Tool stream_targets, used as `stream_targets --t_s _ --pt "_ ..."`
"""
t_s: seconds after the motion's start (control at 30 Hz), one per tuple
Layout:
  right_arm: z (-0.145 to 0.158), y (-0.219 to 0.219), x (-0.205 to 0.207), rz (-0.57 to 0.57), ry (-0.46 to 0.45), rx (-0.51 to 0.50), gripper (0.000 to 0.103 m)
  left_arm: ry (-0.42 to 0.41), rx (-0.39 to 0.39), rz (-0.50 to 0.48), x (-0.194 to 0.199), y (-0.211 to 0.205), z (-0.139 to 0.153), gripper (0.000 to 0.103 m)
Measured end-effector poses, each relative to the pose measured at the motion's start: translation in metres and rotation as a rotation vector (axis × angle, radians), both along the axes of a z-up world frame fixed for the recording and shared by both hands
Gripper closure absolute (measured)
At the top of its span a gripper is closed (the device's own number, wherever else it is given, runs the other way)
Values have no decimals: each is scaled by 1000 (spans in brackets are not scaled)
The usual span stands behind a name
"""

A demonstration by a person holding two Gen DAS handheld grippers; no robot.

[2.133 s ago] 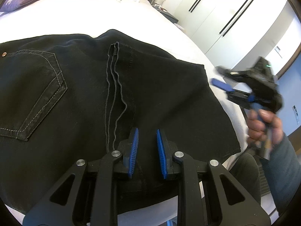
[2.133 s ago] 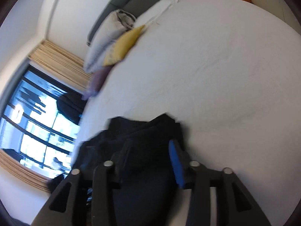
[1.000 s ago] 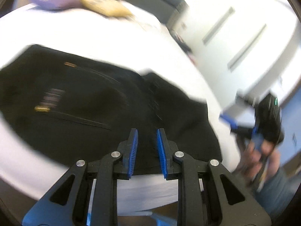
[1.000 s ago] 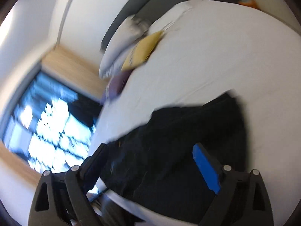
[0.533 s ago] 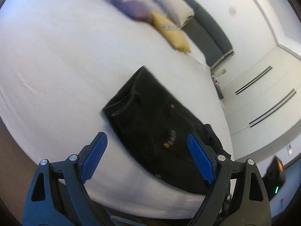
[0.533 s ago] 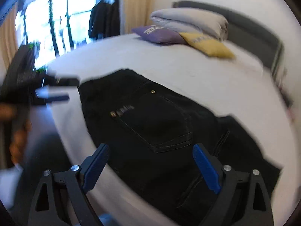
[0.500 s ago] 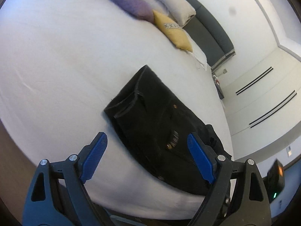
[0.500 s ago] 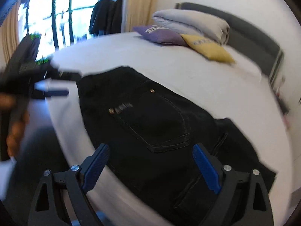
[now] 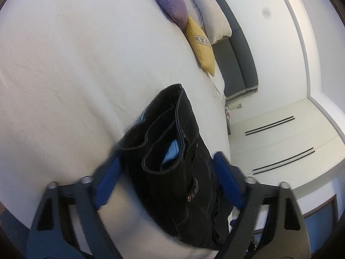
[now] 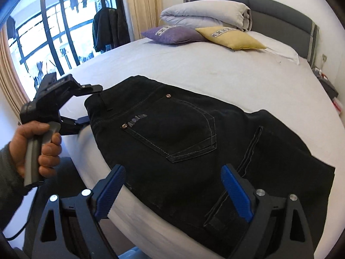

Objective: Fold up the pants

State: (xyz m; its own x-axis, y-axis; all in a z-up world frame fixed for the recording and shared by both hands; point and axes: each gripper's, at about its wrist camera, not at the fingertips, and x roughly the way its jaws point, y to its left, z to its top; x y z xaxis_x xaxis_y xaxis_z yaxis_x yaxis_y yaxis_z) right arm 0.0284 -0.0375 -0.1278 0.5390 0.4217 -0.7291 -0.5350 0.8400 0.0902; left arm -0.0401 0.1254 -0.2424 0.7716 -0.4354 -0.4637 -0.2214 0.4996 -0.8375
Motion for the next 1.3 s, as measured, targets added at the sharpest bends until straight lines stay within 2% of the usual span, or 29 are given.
stream_targets --t_s 0.03,0.07,0.13,0.3,0.4,0.63,0.73,0.9,1.0,1.07,1.13,1.23,1.3 --pt "0 -1 -1 -1 1 3 10 16 -1 2 3 0 -3 61" --pt "1 -1 -1 -3 0 4 10 35 -11 8 8 -3 -6 69" --pt "1 -1 -1 -7 -1 8 10 43 -48 25 9 -1 -12 75" --pt "4 -7 1 -31 9 38 10 29 -41 34 2 -4 -5 87" --pt "7 -14 6 -52 35 78 10 12 24 37 3 -13 9 89" --pt "14 -36 38 -118 125 191 10 -82 307 -32 -4 -60 65 90" --pt "14 -45 58 -155 183 225 10 -97 350 -52 -7 -70 76 90" --pt "8 -55 89 -197 276 246 10 -77 351 -47 -5 -68 74 91" --pt "3 -62 103 -222 316 312 10 -76 381 -53 -1 -77 79 91" --pt "3 -67 108 -227 337 359 10 -90 459 -84 0 -95 91 91" --pt "7 -73 111 -221 349 414 10 -129 600 -149 1 -132 109 91" --pt "16 -84 114 -196 356 481 10 -212 858 -308 -4 -214 125 91" --pt "20 -96 116 -190 361 526 10 -241 1021 -426 -8 -270 117 91"
